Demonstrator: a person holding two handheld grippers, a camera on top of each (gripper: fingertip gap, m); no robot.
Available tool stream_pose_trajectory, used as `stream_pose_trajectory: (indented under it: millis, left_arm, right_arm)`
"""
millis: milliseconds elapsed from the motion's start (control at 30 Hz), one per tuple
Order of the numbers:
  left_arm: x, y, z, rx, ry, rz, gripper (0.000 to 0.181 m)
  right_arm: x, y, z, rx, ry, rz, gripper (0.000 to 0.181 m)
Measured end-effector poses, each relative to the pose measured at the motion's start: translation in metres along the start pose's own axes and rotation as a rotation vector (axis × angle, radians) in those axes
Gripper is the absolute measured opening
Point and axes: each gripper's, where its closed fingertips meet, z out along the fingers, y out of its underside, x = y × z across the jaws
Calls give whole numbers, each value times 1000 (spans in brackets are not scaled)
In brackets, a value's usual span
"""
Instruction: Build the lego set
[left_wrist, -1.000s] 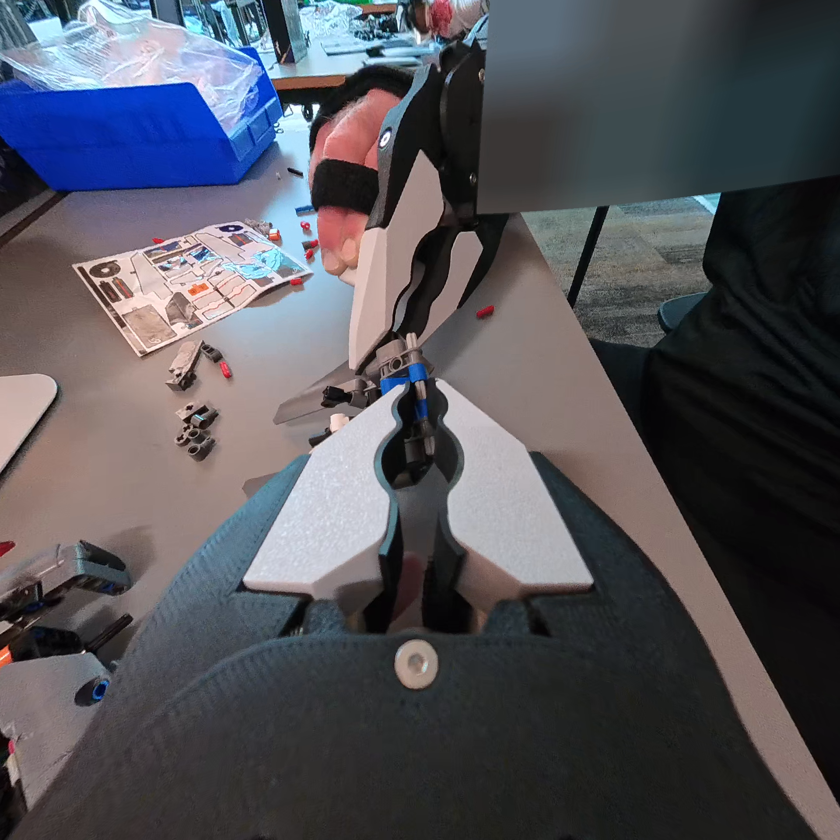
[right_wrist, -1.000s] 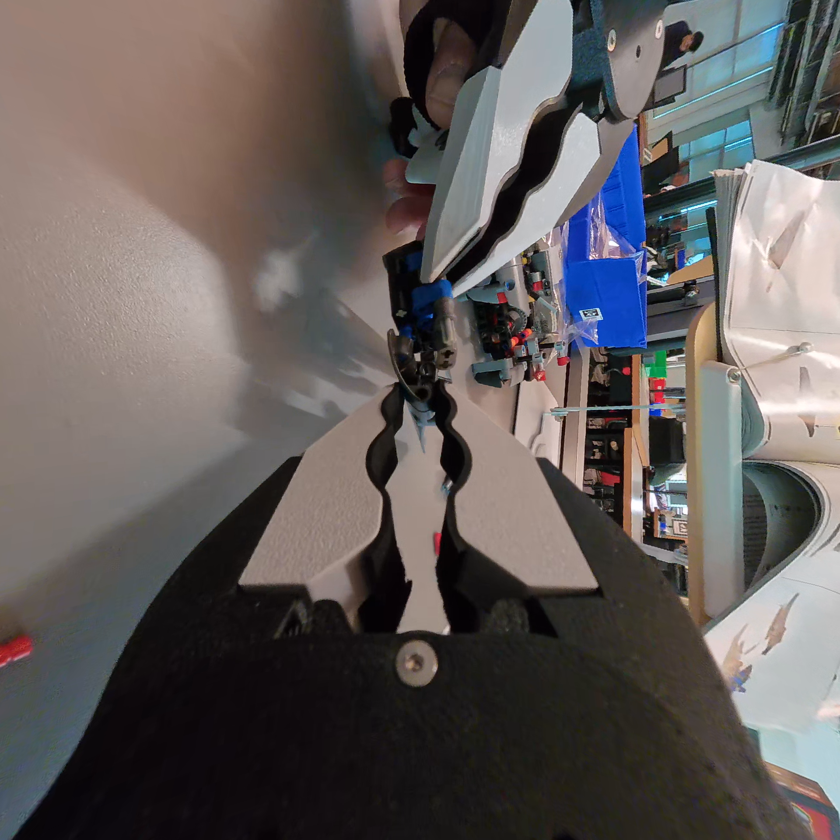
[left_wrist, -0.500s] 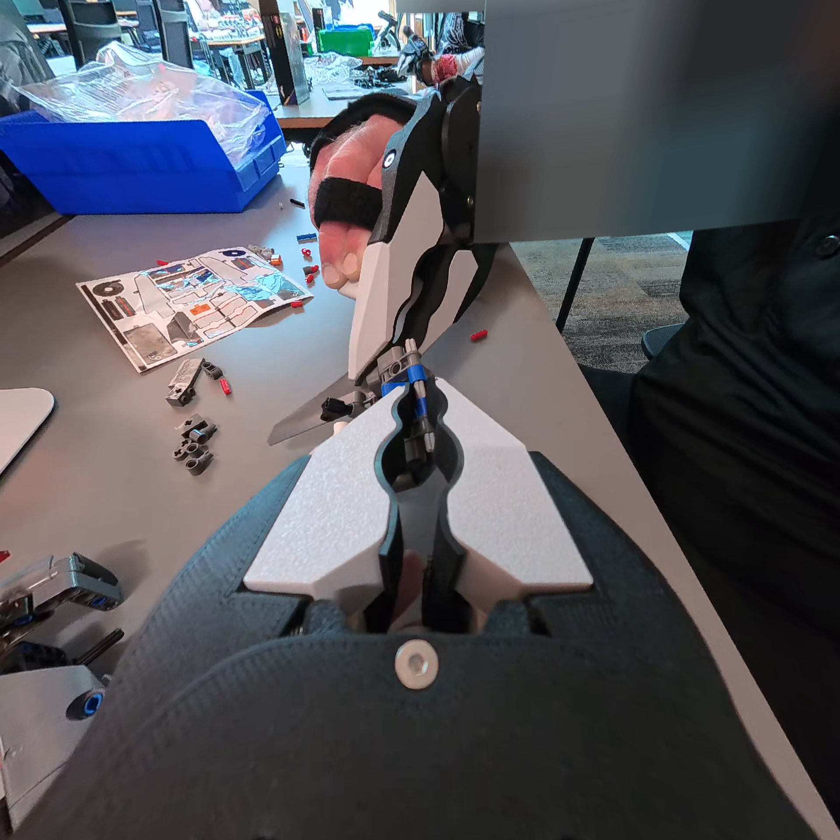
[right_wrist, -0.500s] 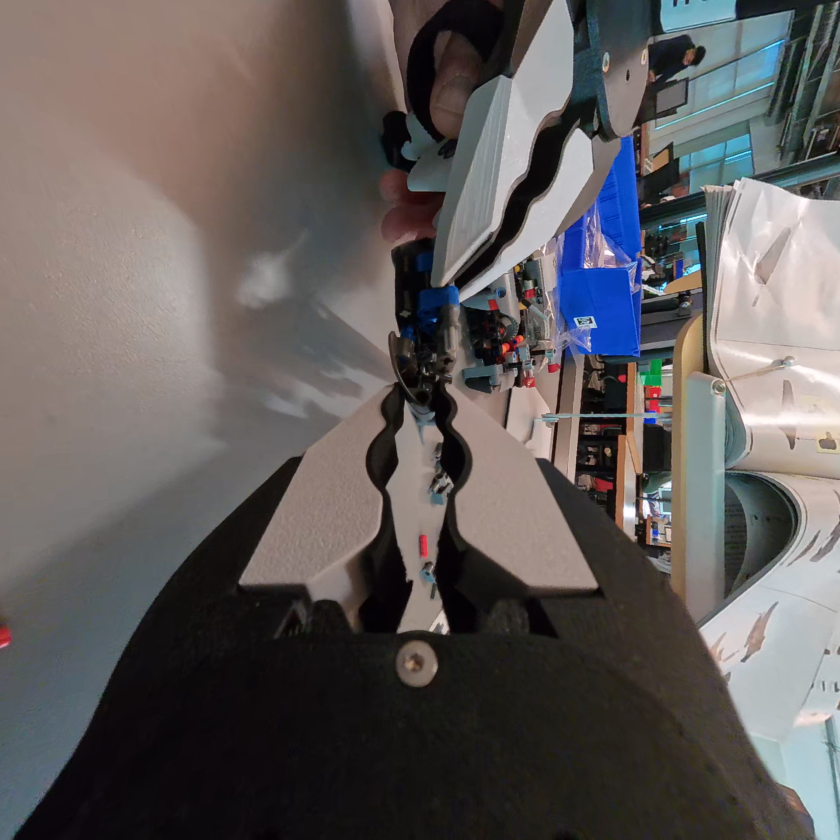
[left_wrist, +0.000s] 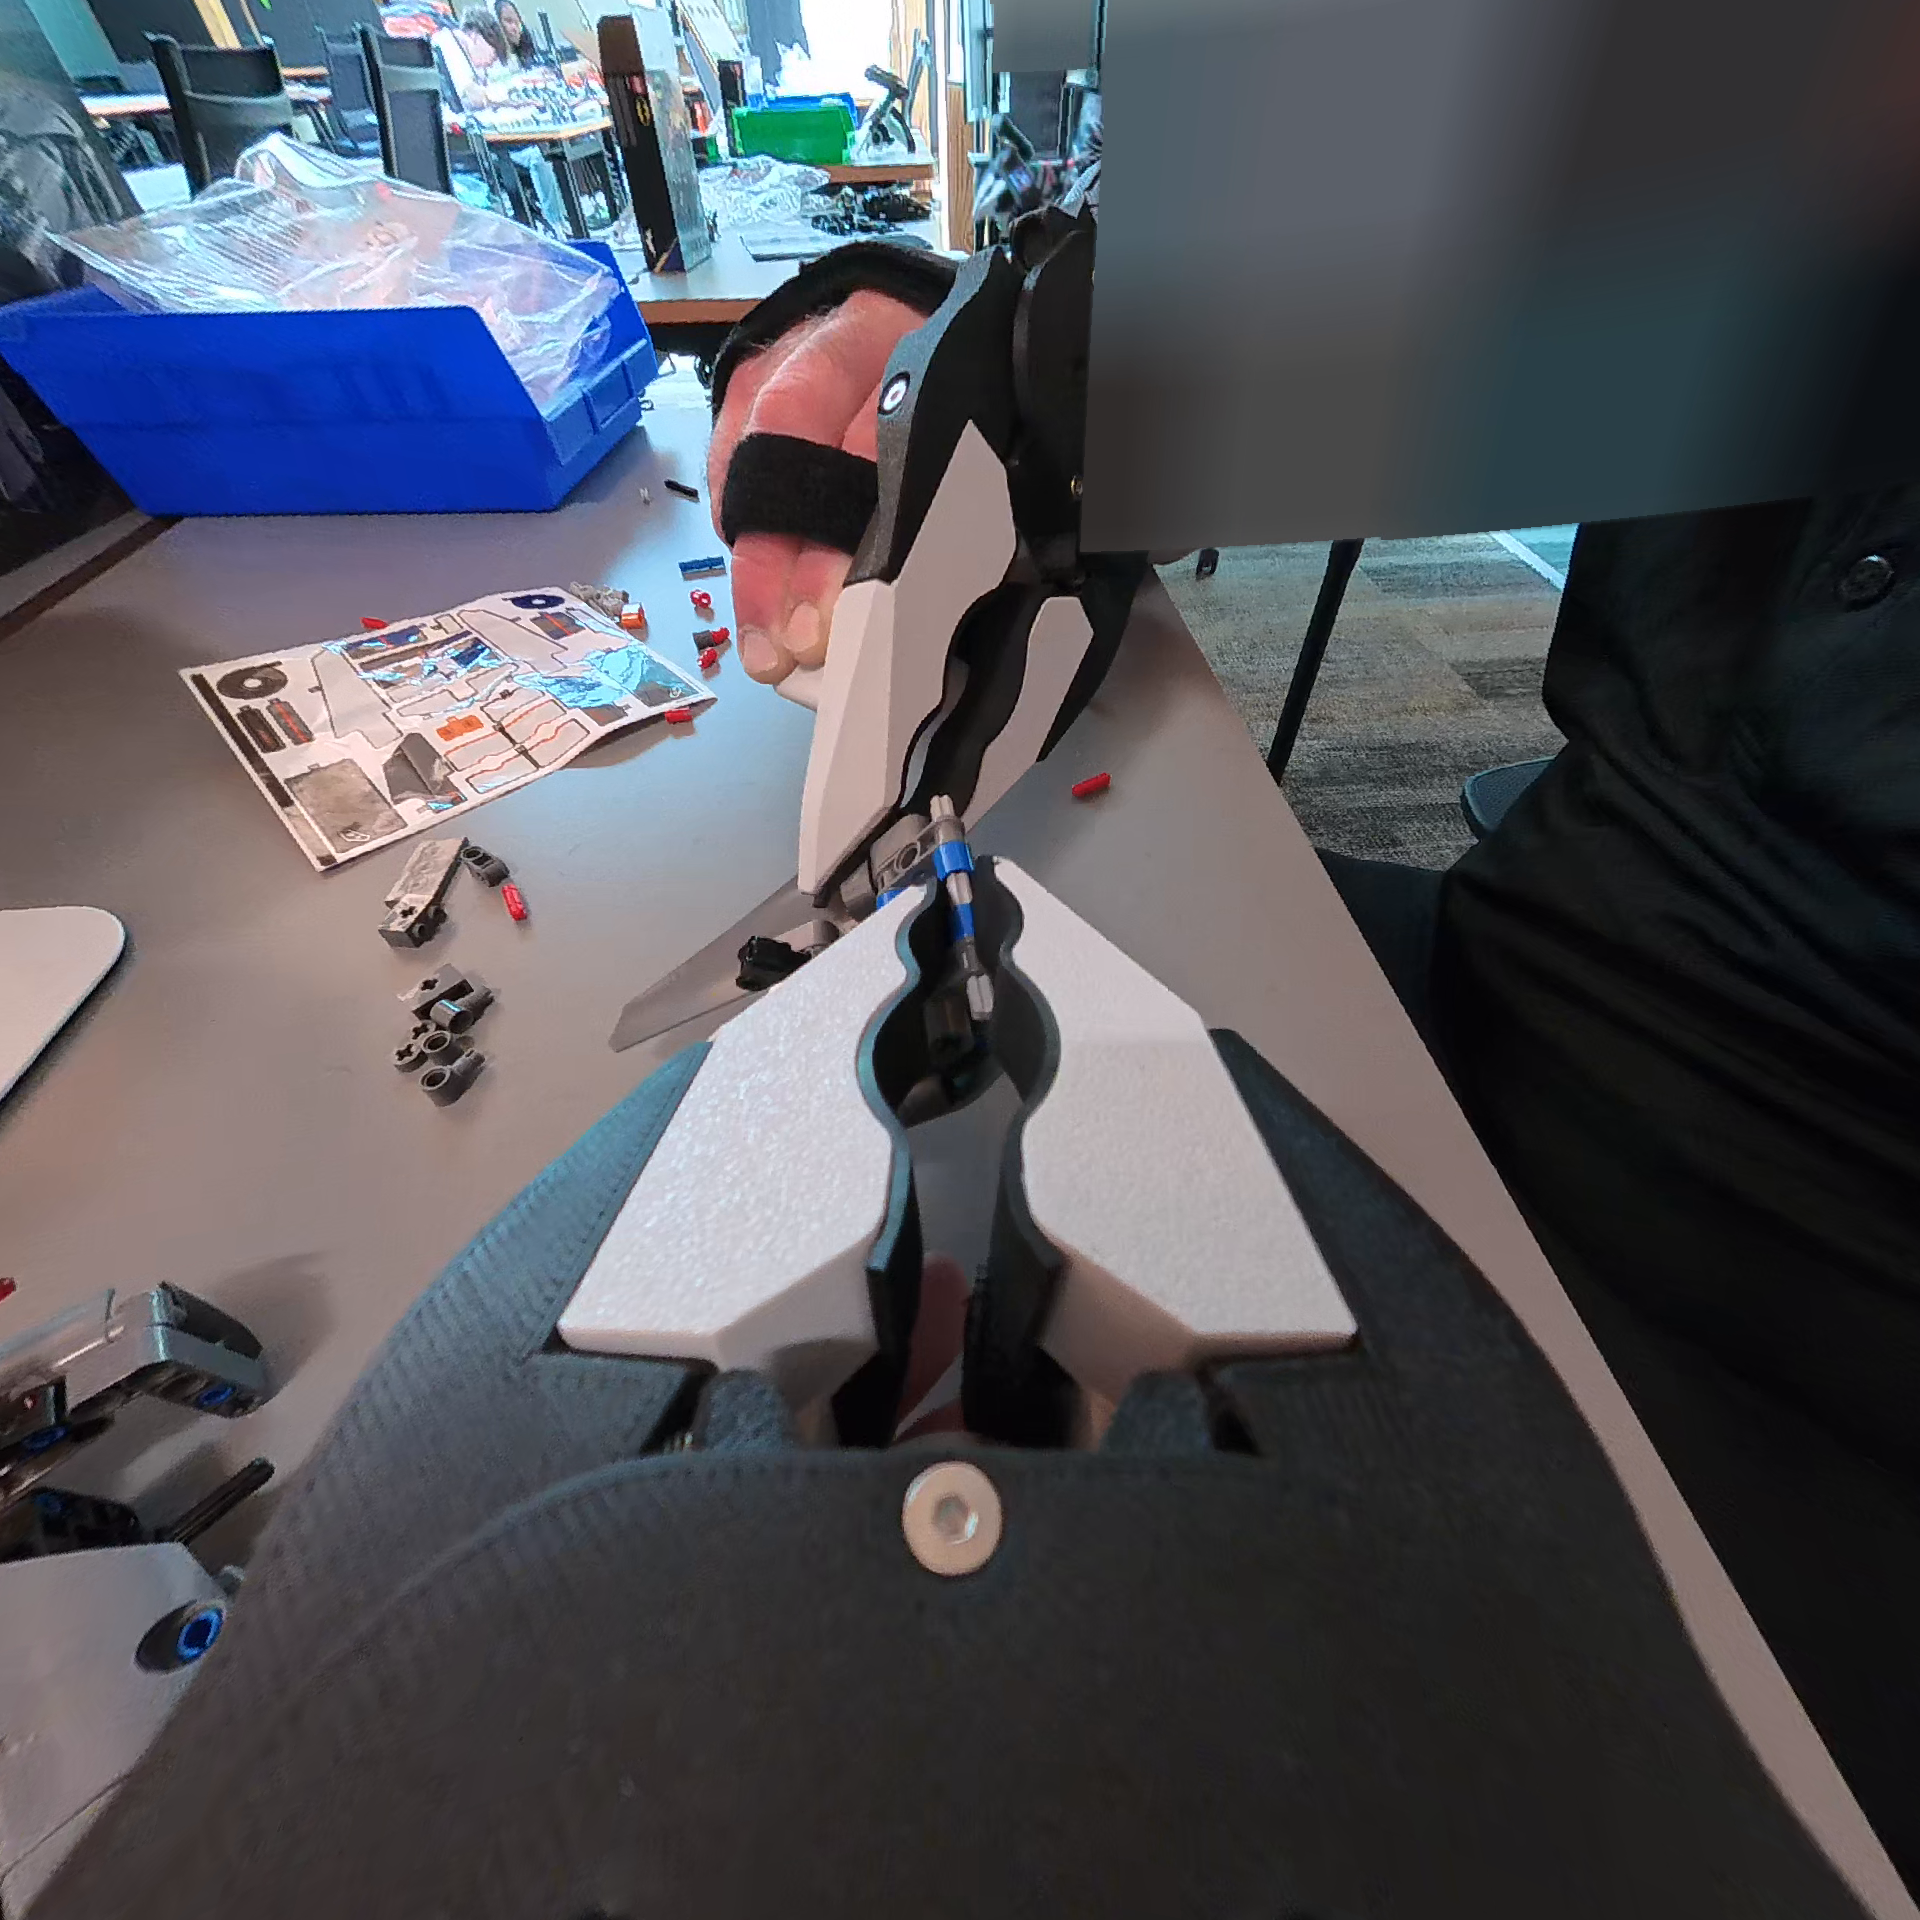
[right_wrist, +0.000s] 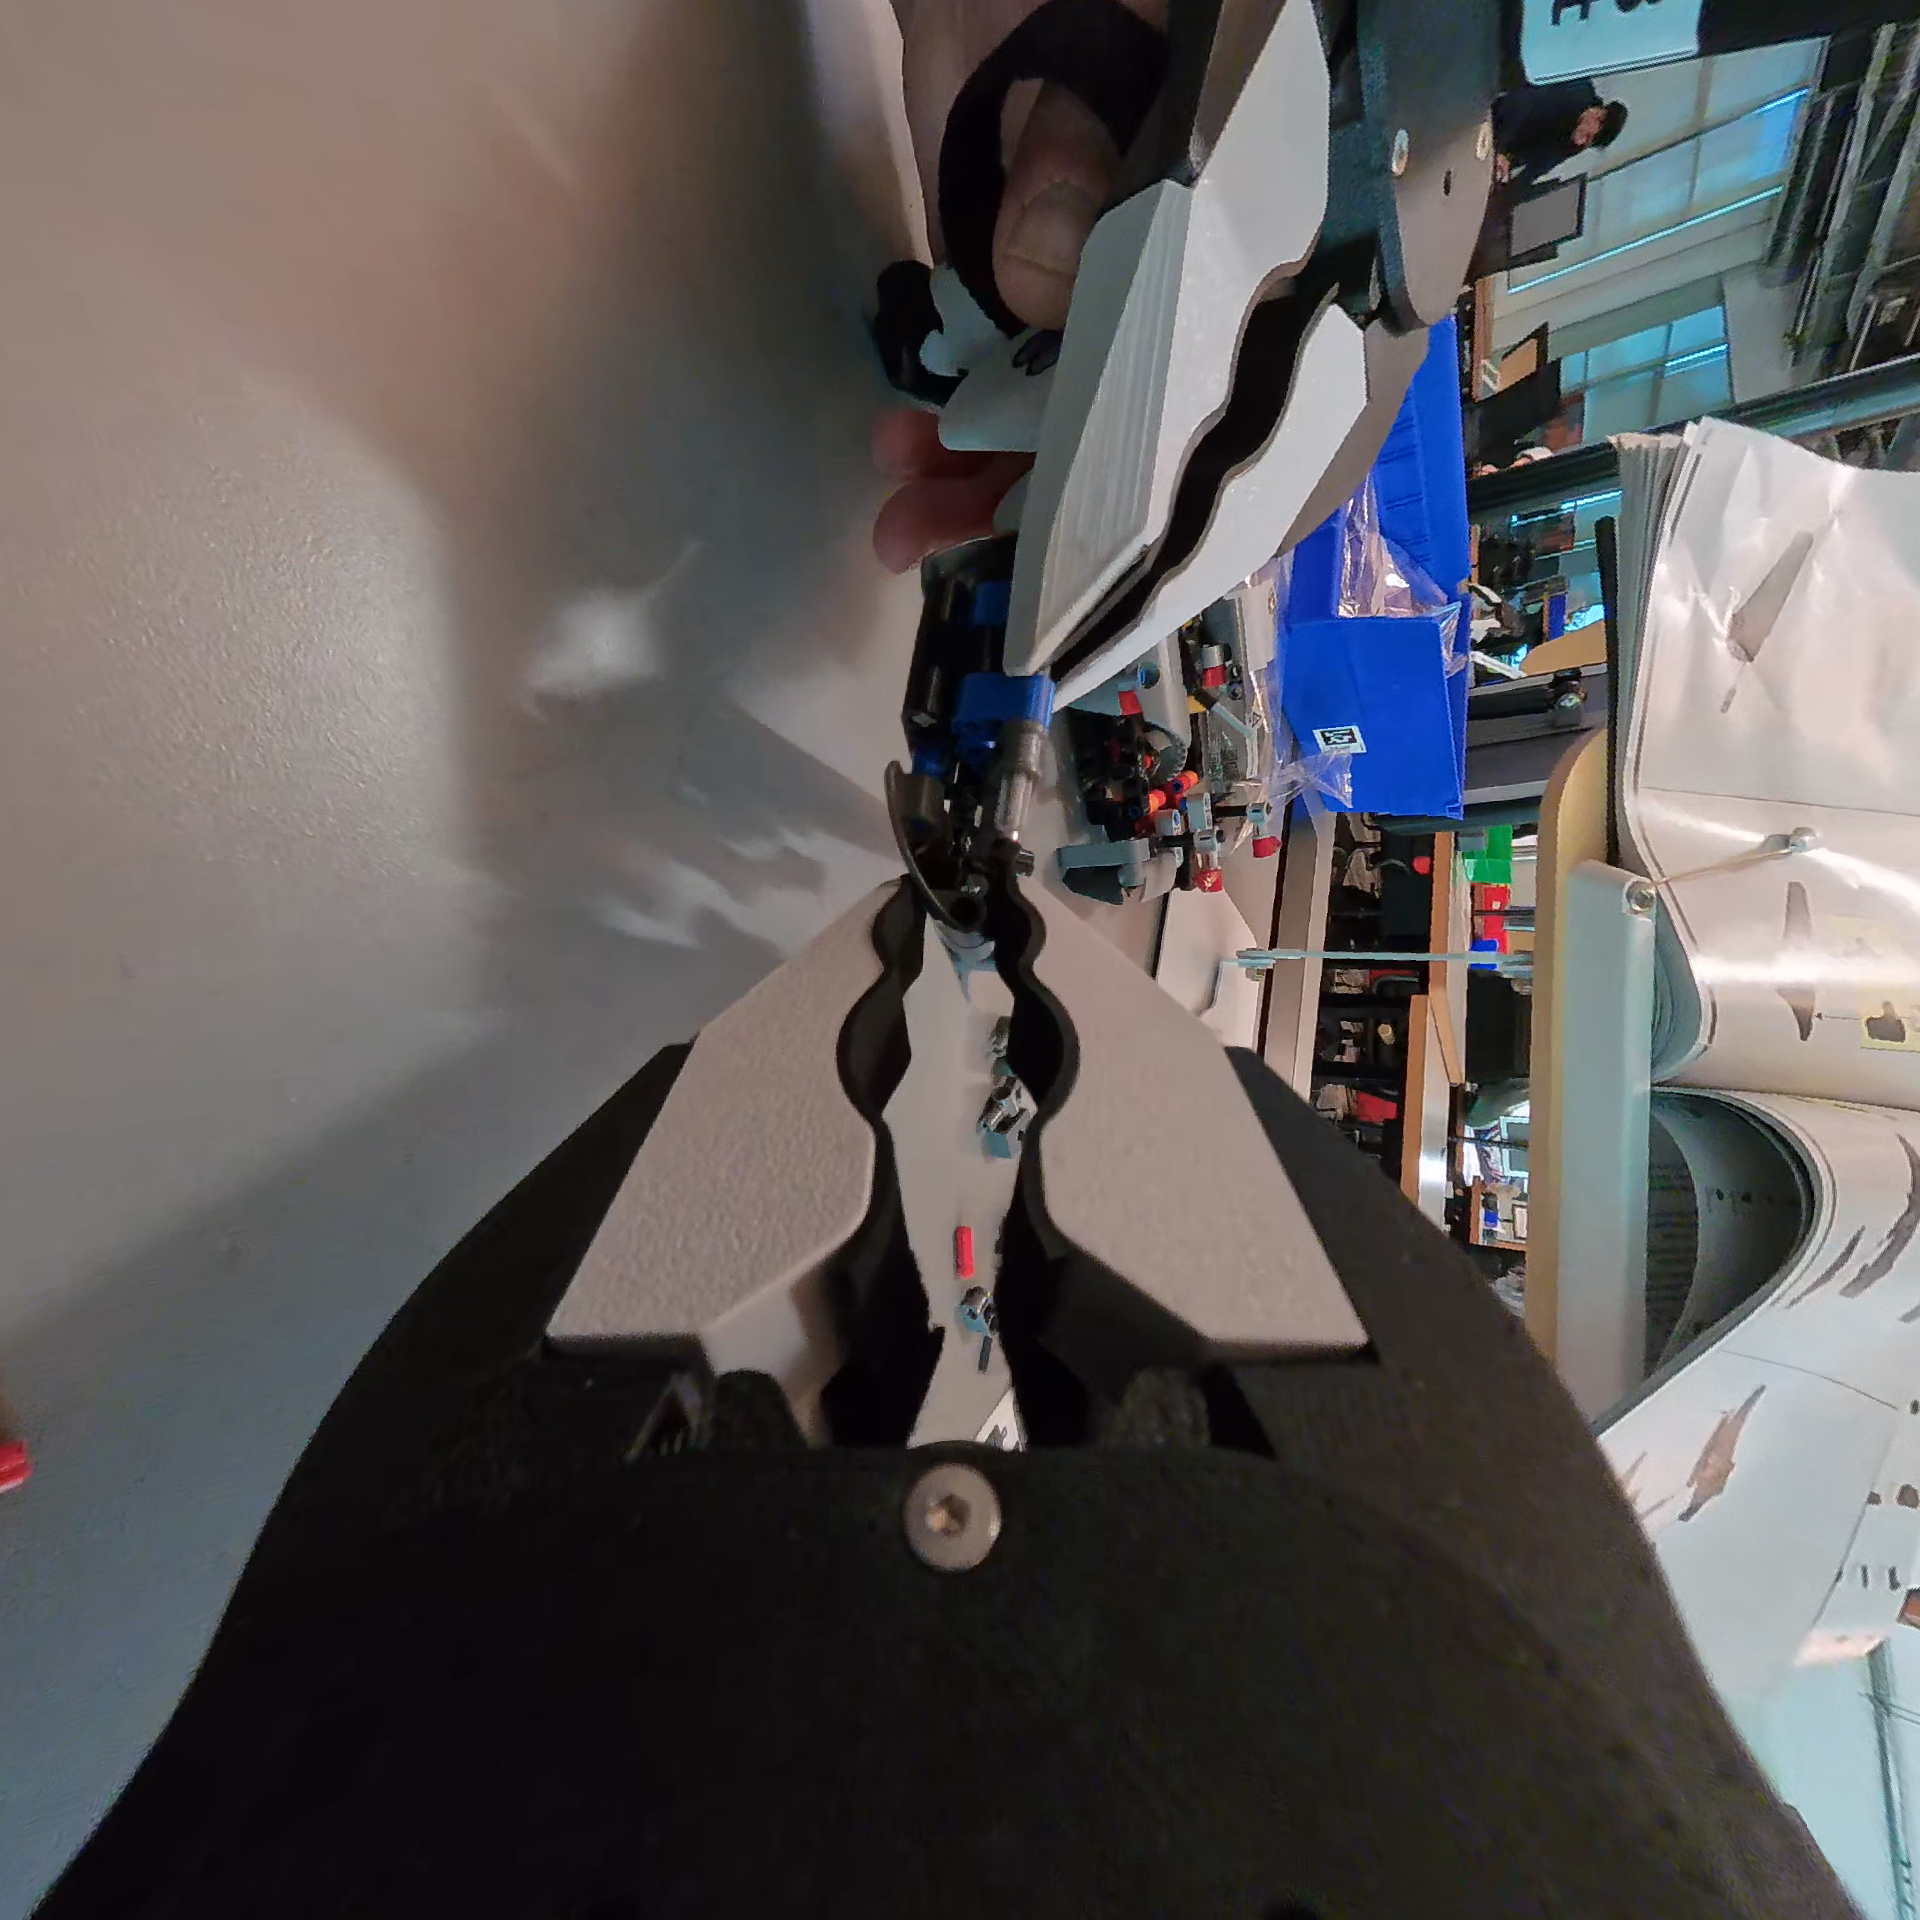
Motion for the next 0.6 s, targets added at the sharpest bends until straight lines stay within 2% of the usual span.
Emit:
stream_pose_trajectory:
  millis: [600]
  left_arm:
    - [-3, -17, -7, 128, -47, -39, 1]
  right_arm:
    - [11, -5, -4, 26, 34, 108, 11]
